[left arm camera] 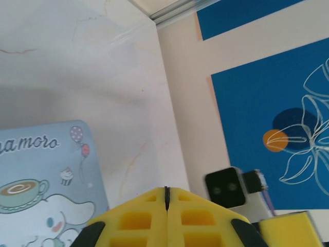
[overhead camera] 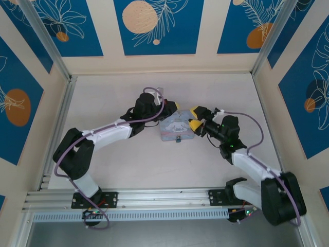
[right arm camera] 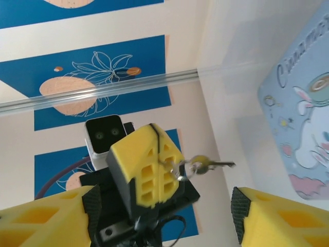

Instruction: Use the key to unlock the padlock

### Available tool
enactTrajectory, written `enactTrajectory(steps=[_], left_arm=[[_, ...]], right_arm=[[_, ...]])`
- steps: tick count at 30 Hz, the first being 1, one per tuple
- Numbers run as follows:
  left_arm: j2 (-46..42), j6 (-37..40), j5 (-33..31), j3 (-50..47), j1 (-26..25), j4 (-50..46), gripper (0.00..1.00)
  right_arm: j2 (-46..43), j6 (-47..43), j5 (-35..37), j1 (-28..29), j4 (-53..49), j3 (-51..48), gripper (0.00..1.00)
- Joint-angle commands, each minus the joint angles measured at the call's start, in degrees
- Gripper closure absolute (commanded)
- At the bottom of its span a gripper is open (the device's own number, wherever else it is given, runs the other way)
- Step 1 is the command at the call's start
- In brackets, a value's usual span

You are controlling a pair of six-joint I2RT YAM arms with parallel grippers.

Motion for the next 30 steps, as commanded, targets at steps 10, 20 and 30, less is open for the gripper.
enactTrajectory(steps=[10,20,30], left_arm=[[-4.3,11.1,3.6,-2.0,0.9,4.5,1.0],[-2.7,3.1,4.6,-4.0,0.9,13.7,1.0],[-0.5,-3.1,4.3,-4.3,0.5,19.6,1.0]], right_arm=[[-8.5,-20.7,-6.2,-4.6,-17.6,5.7,0.56],[2.0,-19.8,-9.2,-3.6,-3.7,10.1,0.58],[11.6,-14.9,-8.3,0.0,9.7,11.4,0.64]])
